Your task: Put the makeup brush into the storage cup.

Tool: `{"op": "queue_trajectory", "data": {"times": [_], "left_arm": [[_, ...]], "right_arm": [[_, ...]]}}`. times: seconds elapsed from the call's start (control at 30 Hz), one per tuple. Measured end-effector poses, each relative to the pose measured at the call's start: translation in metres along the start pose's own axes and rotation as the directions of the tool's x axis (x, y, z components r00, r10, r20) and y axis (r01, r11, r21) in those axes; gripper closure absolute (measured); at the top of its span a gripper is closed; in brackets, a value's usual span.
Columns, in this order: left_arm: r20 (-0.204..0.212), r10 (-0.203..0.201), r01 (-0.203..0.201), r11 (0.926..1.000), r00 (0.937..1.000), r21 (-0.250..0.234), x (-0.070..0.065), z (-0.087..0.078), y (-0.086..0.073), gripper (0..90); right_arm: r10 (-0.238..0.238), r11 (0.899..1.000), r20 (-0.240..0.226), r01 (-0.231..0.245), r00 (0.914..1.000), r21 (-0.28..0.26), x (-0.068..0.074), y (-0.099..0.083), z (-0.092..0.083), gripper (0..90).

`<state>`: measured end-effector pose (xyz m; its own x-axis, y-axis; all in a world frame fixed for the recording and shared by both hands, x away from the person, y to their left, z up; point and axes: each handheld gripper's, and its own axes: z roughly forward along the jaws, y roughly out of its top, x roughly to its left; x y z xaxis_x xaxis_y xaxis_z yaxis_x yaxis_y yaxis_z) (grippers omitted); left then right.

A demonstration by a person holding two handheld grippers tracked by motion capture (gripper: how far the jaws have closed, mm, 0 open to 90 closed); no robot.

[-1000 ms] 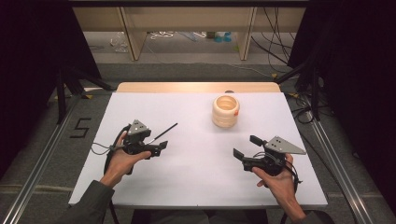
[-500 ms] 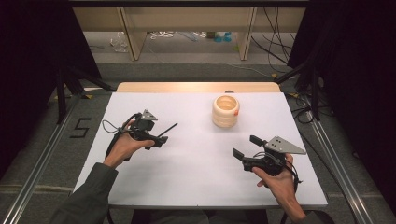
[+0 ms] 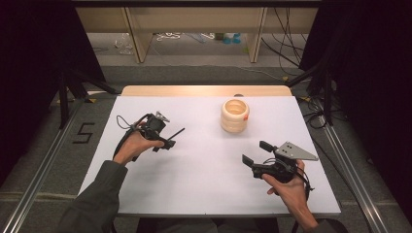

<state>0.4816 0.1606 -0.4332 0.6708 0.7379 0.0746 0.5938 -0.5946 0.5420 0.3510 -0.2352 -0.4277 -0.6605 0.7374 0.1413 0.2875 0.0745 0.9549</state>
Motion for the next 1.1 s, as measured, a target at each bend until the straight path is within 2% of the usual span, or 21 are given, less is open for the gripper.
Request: {"op": "queue_trajectory", "data": {"times": [0.03,0.17,0.23,0.27,0.33,0.37,0.4,0.43,0.47,0.5,0.7,0.77,0.8,0.87,1.1], "left_arm": [[-0.013,0.018,-0.018,0.9994,0.9998,0.029,0.004,0.001,0.002,23.7],[-0.005,0.021,-0.021,0.9989,0.9998,0.042,0.006,0.002,0.007,26.7],[-0.003,0.047,-0.047,0.9956,0.9989,0.081,0.009,0.002,0.01,27.2],[-0.004,0.03,-0.029,0.9967,0.9996,0.076,0.009,0.003,0.011,27.2],[0.0,0.033,-0.033,0.996,0.9995,0.083,0.01,0.003,0.011,29.0],[0.006,0.029,-0.029,0.9955,0.9996,0.09,0.01,0.003,0.011,29.0],[0.018,0.026,-0.028,0.994,0.9995,0.106,0.011,0.005,0.011,29.5],[0.014,0.03,-0.031,0.9912,0.9995,0.129,0.012,0.009,0.011,30.3],[0.018,0.049,-0.051,0.9867,0.9987,0.155,0.014,0.01,0.011,30.7],[0.015,0.052,-0.054,0.9848,0.9985,0.165,0.015,0.011,0.011,30.8],[0.028,0.038,-0.042,0.9837,0.9989,0.175,0.018,0.015,0.012,34.4],[0.026,0.045,-0.05,0.9808,0.9986,0.189,0.019,0.016,0.013,35.3],[0.014,0.063,-0.065,0.9758,0.9979,0.209,0.019,0.017,0.014,35.2],[0.024,0.076,-0.079,0.973,0.9968,0.217,0.017,0.018,0.018,36.2],[0.026,0.053,-0.058,0.9701,0.9982,0.236,0.02,0.023,0.019,37.9]], "right_arm": [[0.0,1.0,-0.001,0.0,1.0,0.0,0.0,0.0,0.0,15.6],[0.0,1.0,0.004,0.0,1.0,0.009,0.0,0.0,-0.001,15.6],[0.001,1.0,0.004,-0.001,1.0,0.01,0.0,0.0,-0.001,15.6],[0.001,1.0,0.002,-0.001,1.0,0.008,0.0,0.0,-0.001,15.6],[-0.007,1.0,0.006,0.006,1.0,0.012,0.0,0.0,-0.001,15.6],[-0.012,0.999,0.013,0.012,0.9998,0.041,-0.001,0.001,-0.004,15.6],[-0.012,0.999,0.013,0.012,0.9998,0.042,-0.001,0.001,-0.004,15.6],[0.001,1.0,-0.001,-0.001,1.0,0.008,0.0,0.0,-0.001,15.6],[-0.004,1.0,0.007,0.004,1.0,0.014,0.0,0.0,-0.001,15.6],[-0.005,1.0,0.007,0.005,1.0,0.014,0.0,0.0,-0.001,15.6],[0.0,1.0,-0.004,0.0,1.0,0.012,0.0,0.0,0.0,15.6],[0.001,1.0,-0.004,-0.001,1.0,0.012,0.0,0.0,0.0,15.6],[0.001,1.0,-0.004,-0.001,1.0,0.012,0.001,0.0,0.0,15.6],[-0.012,1.0,-0.001,0.012,0.9999,0.007,0.0,0.0,0.0,15.6],[0.001,1.0,-0.005,-0.001,1.0,0.009,0.0,0.0,-0.001,15.6]]}}
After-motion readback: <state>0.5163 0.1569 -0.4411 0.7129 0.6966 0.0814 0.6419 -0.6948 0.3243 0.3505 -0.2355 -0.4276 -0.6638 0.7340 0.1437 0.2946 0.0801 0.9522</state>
